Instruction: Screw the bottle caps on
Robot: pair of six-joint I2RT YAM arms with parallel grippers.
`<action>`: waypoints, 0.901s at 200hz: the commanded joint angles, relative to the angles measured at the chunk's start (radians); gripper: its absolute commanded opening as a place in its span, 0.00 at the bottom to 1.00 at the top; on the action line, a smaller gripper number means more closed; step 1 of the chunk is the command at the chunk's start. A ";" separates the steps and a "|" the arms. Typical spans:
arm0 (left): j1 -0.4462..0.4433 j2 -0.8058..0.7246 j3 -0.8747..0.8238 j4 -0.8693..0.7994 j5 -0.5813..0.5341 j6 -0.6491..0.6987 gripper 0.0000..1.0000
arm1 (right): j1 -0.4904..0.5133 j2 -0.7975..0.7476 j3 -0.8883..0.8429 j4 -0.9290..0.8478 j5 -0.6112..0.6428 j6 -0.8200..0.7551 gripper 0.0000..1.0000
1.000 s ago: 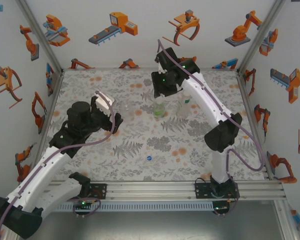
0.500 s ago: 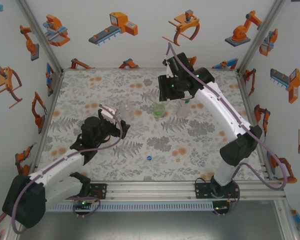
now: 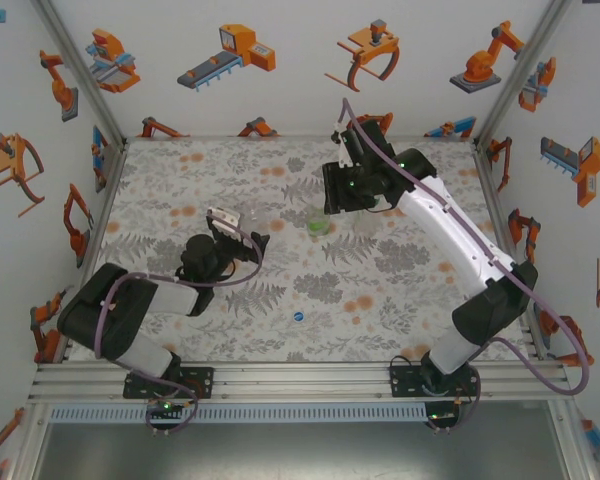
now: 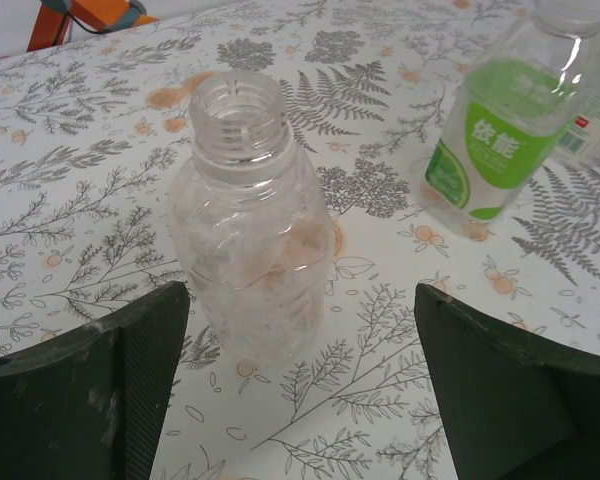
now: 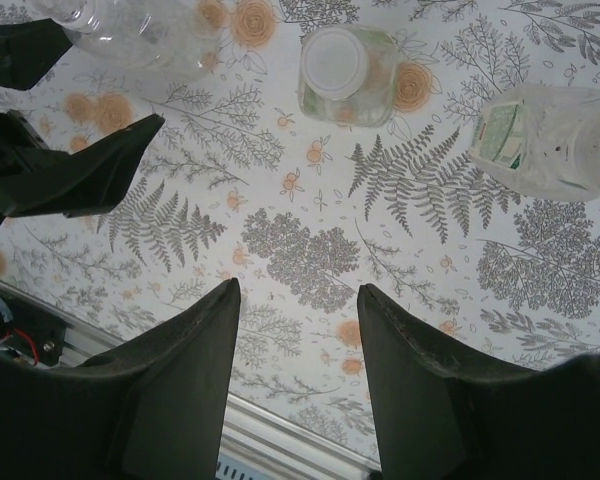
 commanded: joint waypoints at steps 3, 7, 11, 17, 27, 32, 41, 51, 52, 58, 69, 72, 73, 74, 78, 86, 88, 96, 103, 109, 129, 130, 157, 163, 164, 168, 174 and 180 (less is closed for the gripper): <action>0.007 0.056 0.022 0.182 -0.009 -0.028 0.85 | 0.001 -0.030 -0.006 0.017 -0.007 0.020 0.49; 0.007 0.063 0.028 0.181 0.000 -0.029 0.85 | 0.001 -0.030 -0.006 0.015 -0.008 0.020 0.50; 0.007 0.071 0.035 0.181 0.004 -0.028 0.84 | 0.001 -0.030 -0.005 0.014 -0.008 0.020 0.49; 0.007 0.083 0.043 0.181 0.004 -0.030 0.84 | 0.001 -0.029 -0.006 0.012 -0.008 0.020 0.50; 0.008 0.101 0.055 0.182 -0.013 -0.031 0.84 | 0.001 -0.029 -0.007 0.010 -0.010 0.022 0.50; 0.008 0.111 0.061 0.181 -0.027 -0.030 0.84 | 0.001 -0.029 -0.008 0.010 -0.011 0.021 0.50; 0.009 0.128 0.069 0.182 -0.053 -0.028 0.84 | 0.001 -0.028 -0.009 0.010 -0.011 0.023 0.50; 0.009 0.147 0.080 0.183 -0.069 -0.023 0.84 | 0.001 -0.027 -0.011 0.010 -0.013 0.025 0.49; 0.008 0.150 0.081 0.183 -0.070 -0.024 0.84 | 0.001 -0.027 -0.011 0.010 -0.013 0.024 0.49; 0.010 0.158 0.086 0.182 -0.072 -0.024 0.84 | 0.001 -0.027 -0.011 0.010 -0.015 0.026 0.49; 0.011 0.177 0.097 0.183 -0.074 -0.024 0.84 | 0.001 -0.026 -0.011 0.009 -0.017 0.026 0.49; 0.013 0.181 0.100 0.183 -0.074 -0.024 0.84 | 0.001 -0.027 -0.011 0.009 -0.017 0.026 0.49; 0.013 0.183 0.101 0.183 -0.074 -0.024 0.84 | 0.001 -0.027 -0.011 0.009 -0.017 0.026 0.49; 0.014 0.184 0.102 0.184 -0.074 -0.024 0.84 | 0.001 -0.027 -0.011 0.008 -0.017 0.026 0.49; 0.013 0.189 0.106 0.183 -0.074 -0.025 0.84 | 0.001 -0.027 -0.009 0.009 -0.017 0.026 0.49; 0.015 0.200 0.112 0.183 -0.073 -0.025 0.84 | 0.001 -0.028 -0.008 0.006 -0.017 0.026 0.49; 0.015 0.203 0.116 0.183 -0.072 -0.026 0.84 | 0.001 -0.027 -0.008 0.006 -0.017 0.026 0.49; 0.015 0.212 0.123 0.183 -0.073 -0.025 0.84 | 0.001 -0.028 -0.006 0.006 -0.017 0.026 0.49; 0.017 0.220 0.130 0.183 -0.071 -0.026 0.83 | 0.001 -0.027 -0.006 0.004 -0.017 0.026 0.49; 0.018 0.226 0.134 0.183 -0.068 -0.027 0.82 | 0.001 -0.027 -0.006 0.005 -0.017 0.027 0.49; 0.026 0.247 0.151 0.183 -0.057 -0.029 0.78 | 0.001 -0.026 -0.006 0.004 -0.020 0.027 0.49; 0.025 0.249 0.151 0.183 -0.056 -0.030 0.78 | 0.001 -0.026 -0.007 0.004 -0.020 0.027 0.49; 0.039 0.277 0.169 0.183 -0.044 -0.044 0.76 | 0.001 -0.029 -0.008 0.000 -0.022 0.027 0.49; 0.041 0.282 0.173 0.183 -0.038 -0.045 0.76 | 0.001 -0.029 -0.009 -0.001 -0.022 0.027 0.49; 0.042 0.283 0.174 0.184 -0.037 -0.045 0.76 | 0.001 -0.029 -0.009 -0.001 -0.022 0.027 0.49; 0.043 0.286 0.175 0.183 -0.035 -0.046 0.76 | 0.001 -0.030 -0.009 -0.001 -0.022 0.027 0.49; 0.045 0.292 0.181 0.183 -0.030 -0.047 0.76 | 0.001 -0.031 -0.009 -0.001 -0.022 0.027 0.49; 0.048 0.296 0.187 0.183 -0.025 -0.049 0.76 | 0.001 -0.033 -0.011 -0.001 -0.022 0.027 0.49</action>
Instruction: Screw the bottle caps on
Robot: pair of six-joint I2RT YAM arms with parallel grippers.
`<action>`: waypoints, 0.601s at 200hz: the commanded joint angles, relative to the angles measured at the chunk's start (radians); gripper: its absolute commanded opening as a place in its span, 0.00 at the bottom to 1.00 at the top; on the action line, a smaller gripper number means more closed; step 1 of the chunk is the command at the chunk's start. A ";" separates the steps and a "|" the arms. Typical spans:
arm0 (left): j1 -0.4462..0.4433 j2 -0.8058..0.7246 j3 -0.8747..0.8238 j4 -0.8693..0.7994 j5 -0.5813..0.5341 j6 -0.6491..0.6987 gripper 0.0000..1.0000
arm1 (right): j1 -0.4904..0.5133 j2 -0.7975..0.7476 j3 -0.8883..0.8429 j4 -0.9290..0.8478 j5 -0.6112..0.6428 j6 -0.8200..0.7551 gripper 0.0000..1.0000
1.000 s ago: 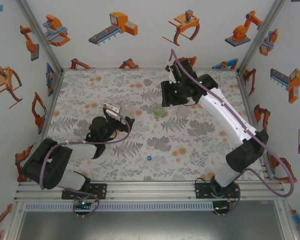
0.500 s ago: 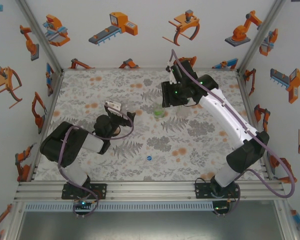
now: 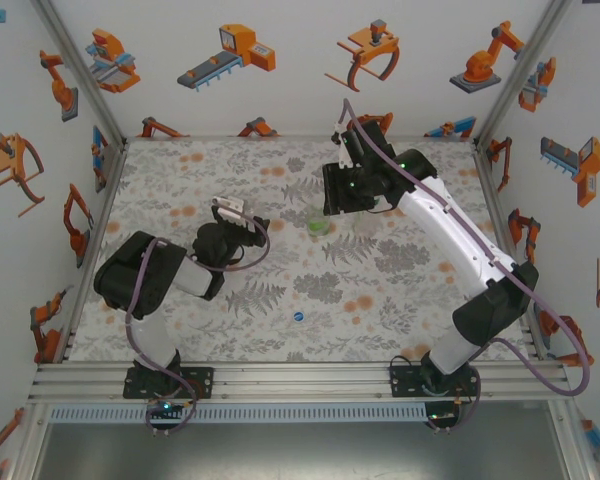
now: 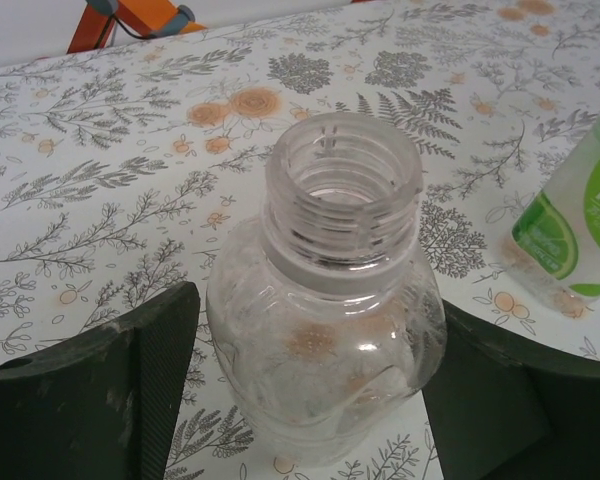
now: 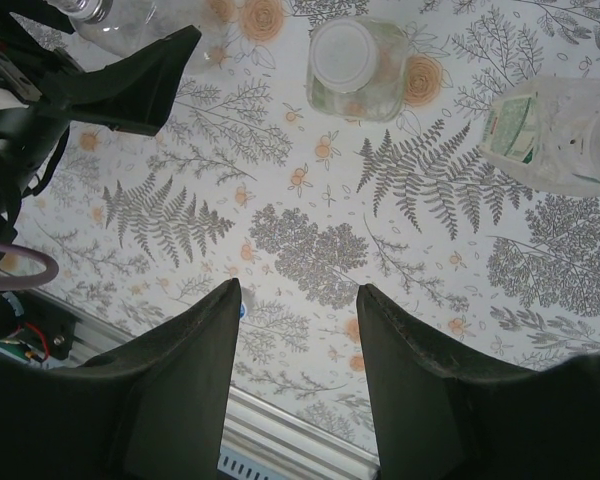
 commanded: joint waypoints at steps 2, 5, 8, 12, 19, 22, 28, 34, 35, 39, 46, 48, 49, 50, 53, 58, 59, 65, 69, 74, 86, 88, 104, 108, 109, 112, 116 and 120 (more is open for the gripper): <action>0.013 0.022 0.032 0.041 0.028 -0.028 0.76 | 0.001 -0.030 -0.005 0.000 -0.003 0.013 0.49; 0.015 0.024 0.034 0.042 0.030 -0.030 0.76 | 0.001 -0.031 -0.005 -0.001 -0.003 0.012 0.49; 0.016 0.026 0.037 0.042 0.031 -0.030 0.76 | 0.001 -0.031 -0.005 -0.001 -0.003 0.011 0.49; 0.018 0.030 0.040 0.041 0.034 -0.032 0.76 | 0.001 -0.032 -0.006 -0.001 -0.003 0.011 0.49; 0.021 0.035 0.043 0.041 0.041 -0.035 0.76 | 0.001 -0.033 -0.007 -0.003 -0.001 0.011 0.49; 0.023 0.037 0.047 0.042 0.045 -0.036 0.76 | 0.001 -0.035 -0.007 -0.003 -0.001 0.011 0.49; 0.026 0.043 0.052 0.042 0.053 -0.037 0.76 | 0.001 -0.037 -0.008 -0.003 0.000 0.011 0.49; 0.028 0.046 0.055 0.041 0.058 -0.039 0.76 | 0.001 -0.038 -0.008 -0.003 0.000 0.011 0.49; 0.029 0.048 0.056 0.041 0.059 -0.039 0.76 | 0.001 -0.038 -0.009 -0.004 0.001 0.011 0.49; 0.031 0.050 0.058 0.042 0.064 -0.038 0.76 | 0.000 -0.039 -0.010 -0.005 0.001 0.011 0.49; 0.032 0.054 0.063 0.042 0.072 -0.041 0.75 | 0.001 -0.041 -0.011 -0.004 0.002 0.011 0.49; 0.032 0.055 0.064 0.041 0.074 -0.040 0.75 | 0.001 -0.040 -0.011 -0.004 0.002 0.011 0.49; 0.033 0.055 0.065 0.041 0.075 -0.040 0.75 | 0.002 -0.040 -0.011 -0.004 0.002 0.011 0.49; 0.034 0.055 0.065 0.042 0.076 -0.040 0.75 | 0.001 -0.041 -0.011 -0.004 0.002 0.010 0.49; 0.034 0.057 0.067 0.041 0.080 -0.039 0.74 | 0.000 -0.042 -0.012 -0.004 0.002 0.011 0.49; 0.036 0.060 0.069 0.042 0.084 -0.040 0.74 | 0.001 -0.042 -0.013 -0.004 0.002 0.009 0.49; 0.037 0.060 0.069 0.042 0.085 -0.040 0.73 | 0.001 -0.043 -0.014 -0.004 0.002 0.009 0.49; 0.037 0.063 0.073 0.042 0.091 -0.041 0.73 | 0.001 -0.042 -0.014 -0.005 0.002 0.009 0.49; 0.037 0.065 0.075 0.042 0.094 -0.041 0.72 | 0.001 -0.043 -0.015 -0.006 0.002 0.009 0.49; 0.038 0.066 0.078 0.041 0.098 -0.042 0.70 | 0.001 -0.043 -0.016 -0.006 0.002 0.009 0.49; 0.042 0.069 0.080 0.041 0.105 -0.044 0.68 | 0.001 -0.044 -0.016 -0.007 0.004 0.009 0.49; 0.042 0.069 0.082 0.042 0.105 -0.044 0.67 | 0.001 -0.044 -0.015 -0.007 0.004 0.009 0.49; 0.044 0.069 0.081 0.041 0.110 -0.043 0.63 | 0.001 -0.046 -0.016 -0.009 0.006 0.009 0.49; 0.045 0.068 0.080 0.041 0.113 -0.043 0.62 | 0.001 -0.048 -0.017 -0.010 0.007 0.009 0.49; 0.045 0.068 0.080 0.041 0.113 -0.043 0.62 | 0.001 -0.049 -0.016 -0.009 0.007 0.008 0.49; 0.046 0.066 0.079 0.041 0.115 -0.044 0.61 | 0.001 -0.050 -0.017 -0.009 0.007 0.008 0.49; 0.047 0.065 0.077 0.041 0.115 -0.043 0.60 | 0.001 -0.051 -0.017 -0.009 0.008 0.008 0.49; 0.047 0.061 0.075 0.040 0.117 -0.044 0.59 | 0.001 -0.053 -0.017 -0.010 0.008 0.008 0.49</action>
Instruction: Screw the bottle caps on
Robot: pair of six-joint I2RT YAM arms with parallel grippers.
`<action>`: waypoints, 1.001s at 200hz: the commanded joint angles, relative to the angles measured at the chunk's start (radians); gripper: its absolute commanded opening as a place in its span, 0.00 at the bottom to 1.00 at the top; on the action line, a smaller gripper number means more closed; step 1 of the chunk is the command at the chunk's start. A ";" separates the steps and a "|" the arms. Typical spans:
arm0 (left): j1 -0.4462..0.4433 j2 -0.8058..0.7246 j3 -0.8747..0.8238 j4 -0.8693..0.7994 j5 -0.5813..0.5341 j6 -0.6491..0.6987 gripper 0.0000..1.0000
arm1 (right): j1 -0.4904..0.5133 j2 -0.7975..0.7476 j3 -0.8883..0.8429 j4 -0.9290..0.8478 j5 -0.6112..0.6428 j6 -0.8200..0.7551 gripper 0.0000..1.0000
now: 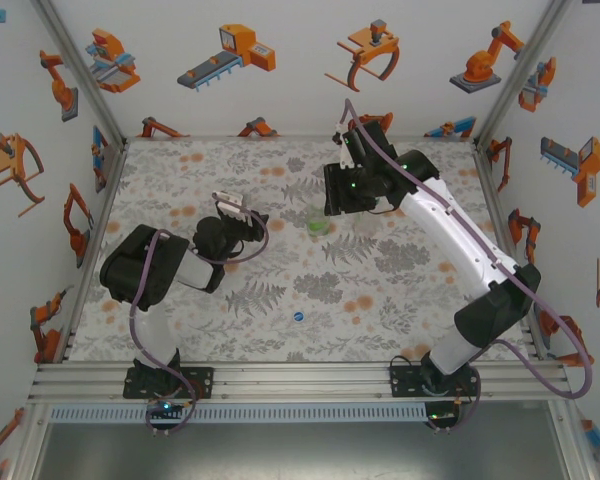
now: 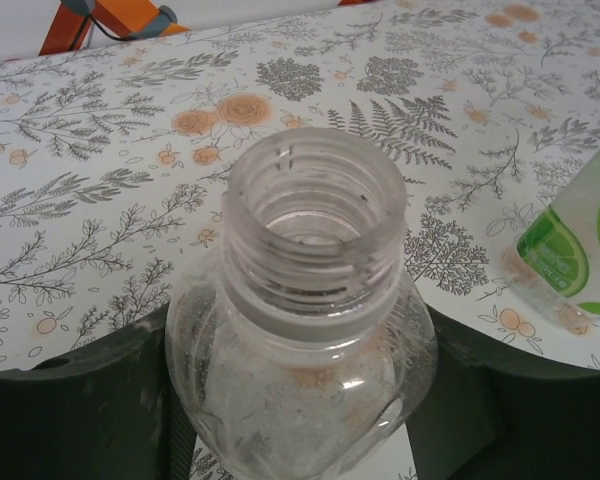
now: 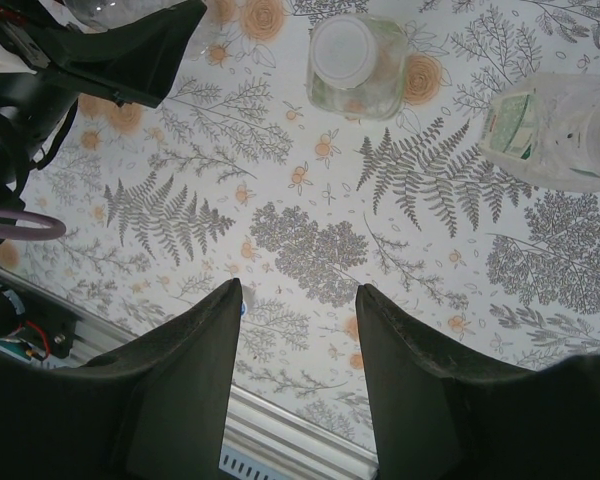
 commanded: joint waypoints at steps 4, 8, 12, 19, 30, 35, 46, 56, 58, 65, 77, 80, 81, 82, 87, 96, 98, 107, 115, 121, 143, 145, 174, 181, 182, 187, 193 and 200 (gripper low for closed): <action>0.011 -0.004 0.012 0.037 0.035 -0.017 0.58 | 0.001 -0.041 -0.011 -0.008 0.008 0.008 0.48; 0.010 -0.008 0.010 0.036 0.037 -0.017 0.58 | 0.001 -0.041 -0.012 -0.008 0.010 0.008 0.48; 0.012 -0.012 0.007 0.037 0.039 -0.017 0.57 | 0.001 -0.043 -0.012 -0.009 0.010 0.007 0.48; 0.015 -0.021 0.002 0.037 0.043 -0.022 0.56 | 0.001 -0.046 -0.014 -0.008 0.012 0.006 0.48; 0.019 -0.038 -0.009 0.036 0.056 -0.030 0.55 | 0.001 -0.052 -0.015 -0.007 0.015 0.005 0.48; 0.023 -0.049 -0.016 0.036 0.063 -0.034 0.54 | 0.001 -0.055 -0.016 -0.007 0.016 0.005 0.48; 0.026 -0.073 -0.027 0.029 0.081 -0.042 0.52 | 0.001 -0.062 -0.021 -0.004 0.020 0.004 0.48; 0.030 -0.108 -0.036 0.000 0.103 -0.048 0.51 | 0.001 -0.071 -0.027 0.000 0.019 0.003 0.48; 0.030 -0.114 -0.037 -0.007 0.111 -0.048 0.51 | 0.001 -0.073 -0.029 0.001 0.019 0.002 0.48; 0.033 -0.146 -0.037 -0.039 0.135 -0.047 0.50 | 0.001 -0.081 -0.034 0.004 0.020 0.001 0.48; 0.036 -0.209 -0.030 -0.149 0.186 -0.035 0.48 | 0.001 -0.095 -0.045 0.011 0.017 -0.007 0.48; 0.035 -0.225 -0.026 -0.177 0.202 -0.030 0.47 | 0.001 -0.099 -0.048 0.013 0.015 -0.011 0.48; 0.034 -0.232 -0.025 -0.187 0.207 -0.028 0.47 | 0.001 -0.100 -0.049 0.013 0.014 -0.012 0.48; 0.034 -0.236 -0.024 -0.197 0.214 -0.026 0.47 | 0.001 -0.102 -0.051 0.015 0.014 -0.013 0.48; 0.035 -0.261 -0.015 -0.250 0.243 -0.017 0.46 | 0.001 -0.109 -0.056 0.020 0.011 -0.018 0.48; 0.034 -0.320 0.004 -0.360 0.294 0.000 0.45 | 0.001 -0.124 -0.069 0.031 0.003 -0.028 0.49; 0.035 -0.334 0.009 -0.385 0.309 0.005 0.46 | 0.001 -0.128 -0.071 0.036 0.001 -0.030 0.49; 0.036 -0.394 0.034 -0.504 0.363 0.024 0.45 | 0.001 -0.146 -0.090 0.055 -0.008 -0.042 0.49; 0.034 -0.445 0.061 -0.610 0.413 0.042 0.43 | 0.001 -0.165 -0.110 0.074 -0.021 -0.053 0.49; 0.035 -0.480 0.083 -0.684 0.444 0.055 0.43 | 0.001 -0.181 -0.127 0.097 -0.035 -0.063 0.49; 0.034 -0.590 0.153 -0.865 0.548 0.060 0.43 | 0.001 -0.252 -0.219 0.206 -0.119 -0.105 0.49; 0.033 -0.599 0.162 -0.879 0.554 0.061 0.43 | 0.001 -0.259 -0.228 0.220 -0.129 -0.108 0.50; 0.033 -0.706 0.268 -1.072 0.699 0.060 0.43 | 0.001 -0.380 -0.415 0.471 -0.313 -0.155 0.51; 0.033 -0.726 0.293 -1.110 0.739 0.060 0.42 | 0.001 -0.414 -0.472 0.557 -0.364 -0.157 0.52; 0.033 -0.728 0.297 -1.115 0.744 0.060 0.42 | 0.001 -0.419 -0.479 0.568 -0.370 -0.157 0.52; 0.034 -0.741 0.314 -1.139 0.769 0.061 0.42 | 0.001 -0.442 -0.525 0.632 -0.408 -0.158 0.53; 0.032 -0.757 0.335 -1.166 0.797 0.058 0.42 | 0.001 -0.470 -0.574 0.719 -0.454 -0.159 0.55; 0.030 -0.774 0.356 -1.189 0.828 0.053 0.42 | 0.001 -0.499 -0.633 0.818 -0.502 -0.150 0.58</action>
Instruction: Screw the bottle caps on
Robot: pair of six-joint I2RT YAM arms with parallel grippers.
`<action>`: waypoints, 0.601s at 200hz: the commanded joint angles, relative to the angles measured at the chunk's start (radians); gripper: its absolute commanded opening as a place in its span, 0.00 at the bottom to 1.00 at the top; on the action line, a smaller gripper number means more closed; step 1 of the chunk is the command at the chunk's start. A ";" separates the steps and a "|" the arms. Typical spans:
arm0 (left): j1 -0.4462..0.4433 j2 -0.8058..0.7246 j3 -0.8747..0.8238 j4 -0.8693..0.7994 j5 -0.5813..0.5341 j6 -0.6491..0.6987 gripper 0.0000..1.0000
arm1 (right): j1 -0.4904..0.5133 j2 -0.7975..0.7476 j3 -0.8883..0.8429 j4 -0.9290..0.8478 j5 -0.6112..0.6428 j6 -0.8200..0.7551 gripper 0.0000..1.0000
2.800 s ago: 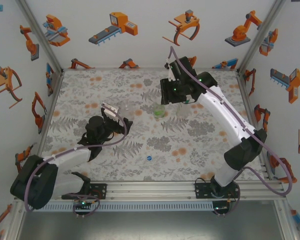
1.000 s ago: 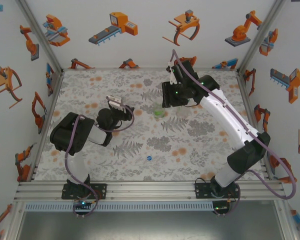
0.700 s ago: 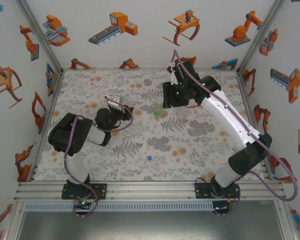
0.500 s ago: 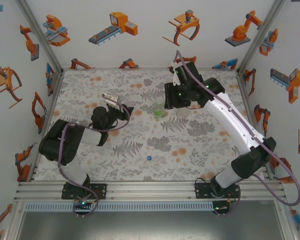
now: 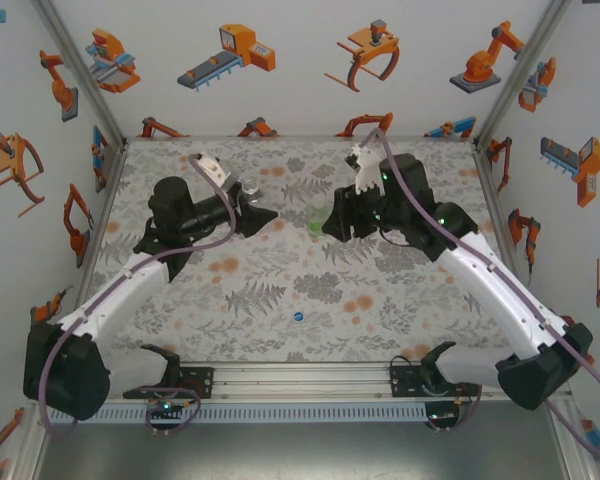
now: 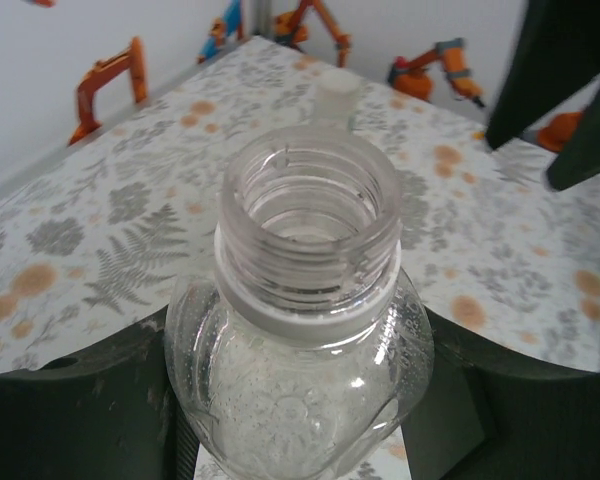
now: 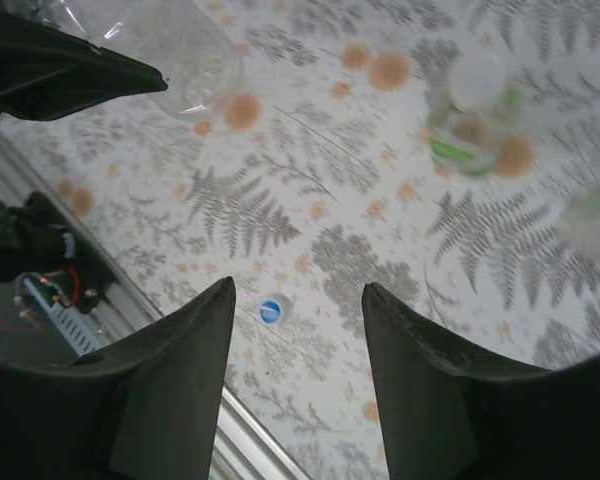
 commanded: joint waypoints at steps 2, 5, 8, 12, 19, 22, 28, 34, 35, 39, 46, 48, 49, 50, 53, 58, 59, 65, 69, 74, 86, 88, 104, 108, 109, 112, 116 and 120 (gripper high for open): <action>-0.001 -0.067 0.083 -0.202 0.199 0.012 0.42 | 0.001 -0.098 -0.161 0.404 -0.235 -0.023 0.60; -0.002 -0.073 0.092 -0.211 0.210 0.009 0.42 | 0.002 -0.107 -0.182 0.443 -0.250 -0.016 0.62; -0.003 -0.079 0.099 -0.216 0.219 0.006 0.42 | 0.003 -0.117 -0.204 0.487 -0.262 -0.005 0.65; -0.005 -0.088 0.109 -0.223 0.229 0.001 0.42 | 0.005 -0.127 -0.231 0.533 -0.279 0.009 0.67; -0.008 -0.104 0.123 -0.230 0.241 -0.008 0.42 | 0.007 -0.141 -0.272 0.632 -0.309 0.036 0.70; -0.009 -0.111 0.129 -0.233 0.244 -0.012 0.42 | 0.008 -0.144 -0.286 0.670 -0.323 0.047 0.71; -0.012 -0.121 0.138 -0.233 0.248 -0.023 0.42 | 0.013 -0.146 -0.312 0.742 -0.344 0.067 0.73; -0.015 -0.132 0.147 -0.231 0.248 -0.035 0.42 | 0.021 -0.145 -0.333 0.806 -0.361 0.085 0.74; -0.015 -0.133 0.148 -0.230 0.248 -0.037 0.42 | 0.023 -0.144 -0.337 0.815 -0.363 0.088 0.74; -0.017 -0.139 0.155 -0.227 0.249 -0.048 0.42 | 0.029 -0.141 -0.347 0.852 -0.373 0.096 0.74; -0.020 -0.149 0.164 -0.219 0.251 -0.067 0.42 | 0.045 -0.132 -0.364 0.914 -0.379 0.105 0.75; -0.020 -0.150 0.167 -0.218 0.252 -0.074 0.42 | 0.049 -0.130 -0.369 0.932 -0.378 0.105 0.75; -0.021 -0.151 0.169 -0.216 0.253 -0.077 0.42 | 0.053 -0.129 -0.372 0.940 -0.377 0.105 0.75; -0.021 -0.152 0.170 -0.215 0.253 -0.080 0.42 | 0.056 -0.128 -0.375 0.951 -0.376 0.105 0.75; -0.023 -0.155 0.175 -0.212 0.254 -0.088 0.42 | 0.065 -0.125 -0.382 0.977 -0.371 0.105 0.75; -0.026 -0.159 0.184 -0.209 0.259 -0.104 0.42 | 0.079 -0.118 -0.395 1.020 -0.355 0.105 0.76; -0.026 -0.158 0.185 -0.208 0.260 -0.107 0.42 | 0.081 -0.117 -0.398 1.029 -0.352 0.104 0.77; -0.030 -0.161 0.194 -0.204 0.267 -0.122 0.42 | 0.099 -0.106 -0.407 1.075 -0.340 0.104 0.77; -0.033 -0.163 0.200 -0.202 0.272 -0.129 0.42 | 0.108 -0.097 -0.412 1.105 -0.334 0.104 0.78; -0.035 -0.165 0.206 -0.199 0.277 -0.141 0.42 | 0.119 -0.086 -0.414 1.137 -0.328 0.104 0.79; -0.043 -0.171 0.219 -0.183 0.295 -0.168 0.42 | 0.144 -0.053 -0.408 1.189 -0.318 0.105 0.81; -0.045 -0.172 0.219 -0.181 0.298 -0.172 0.42 | 0.148 -0.048 -0.405 1.196 -0.318 0.105 0.81; -0.058 -0.183 0.228 -0.175 0.309 -0.187 0.42 | 0.185 -0.009 -0.388 1.238 -0.319 0.099 0.84; -0.061 -0.184 0.231 -0.177 0.309 -0.187 0.42 | 0.193 -0.001 -0.386 1.252 -0.321 0.096 0.85; -0.062 -0.185 0.231 -0.177 0.309 -0.187 0.42 | 0.195 0.001 -0.386 1.256 -0.322 0.095 0.85; -0.064 -0.186 0.232 -0.178 0.309 -0.188 0.42 | 0.203 0.006 -0.383 1.267 -0.324 0.092 0.85; -0.066 -0.188 0.233 -0.178 0.308 -0.190 0.42 | 0.210 0.015 -0.381 1.282 -0.328 0.089 0.85; -0.066 -0.188 0.236 -0.178 0.308 -0.193 0.42 | 0.218 0.022 -0.379 1.295 -0.332 0.086 0.85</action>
